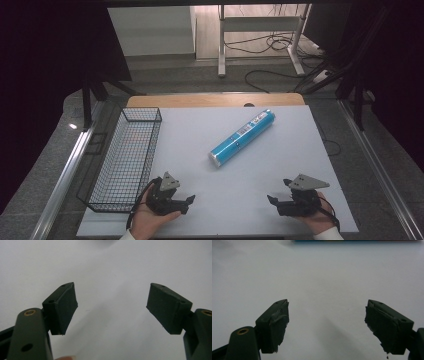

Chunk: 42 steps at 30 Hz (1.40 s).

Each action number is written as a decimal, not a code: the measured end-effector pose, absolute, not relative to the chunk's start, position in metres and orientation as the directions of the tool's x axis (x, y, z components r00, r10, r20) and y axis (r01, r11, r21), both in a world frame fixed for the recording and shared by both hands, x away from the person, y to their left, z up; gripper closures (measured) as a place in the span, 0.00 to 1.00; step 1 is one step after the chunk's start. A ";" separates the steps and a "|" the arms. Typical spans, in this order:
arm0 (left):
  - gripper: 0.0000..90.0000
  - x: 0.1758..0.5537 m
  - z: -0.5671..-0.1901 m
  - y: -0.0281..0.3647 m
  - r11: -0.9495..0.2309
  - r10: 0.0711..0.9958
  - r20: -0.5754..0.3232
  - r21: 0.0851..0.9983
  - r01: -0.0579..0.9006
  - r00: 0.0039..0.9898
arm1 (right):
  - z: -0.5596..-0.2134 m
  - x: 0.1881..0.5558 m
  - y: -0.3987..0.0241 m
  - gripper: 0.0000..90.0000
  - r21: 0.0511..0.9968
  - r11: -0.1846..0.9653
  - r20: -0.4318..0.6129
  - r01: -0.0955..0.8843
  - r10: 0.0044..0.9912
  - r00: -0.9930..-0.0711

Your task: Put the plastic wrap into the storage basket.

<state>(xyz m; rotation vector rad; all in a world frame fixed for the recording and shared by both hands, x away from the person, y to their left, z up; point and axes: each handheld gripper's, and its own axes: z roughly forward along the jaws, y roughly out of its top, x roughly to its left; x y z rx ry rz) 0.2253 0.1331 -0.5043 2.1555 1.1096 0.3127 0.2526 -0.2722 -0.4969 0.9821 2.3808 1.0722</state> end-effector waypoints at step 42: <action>0.27 0.226 -0.493 0.116 -0.442 0.771 -0.109 0.618 0.650 0.627 | -0.500 0.258 -0.274 0.21 0.741 0.472 -0.013 0.478 0.721 -0.693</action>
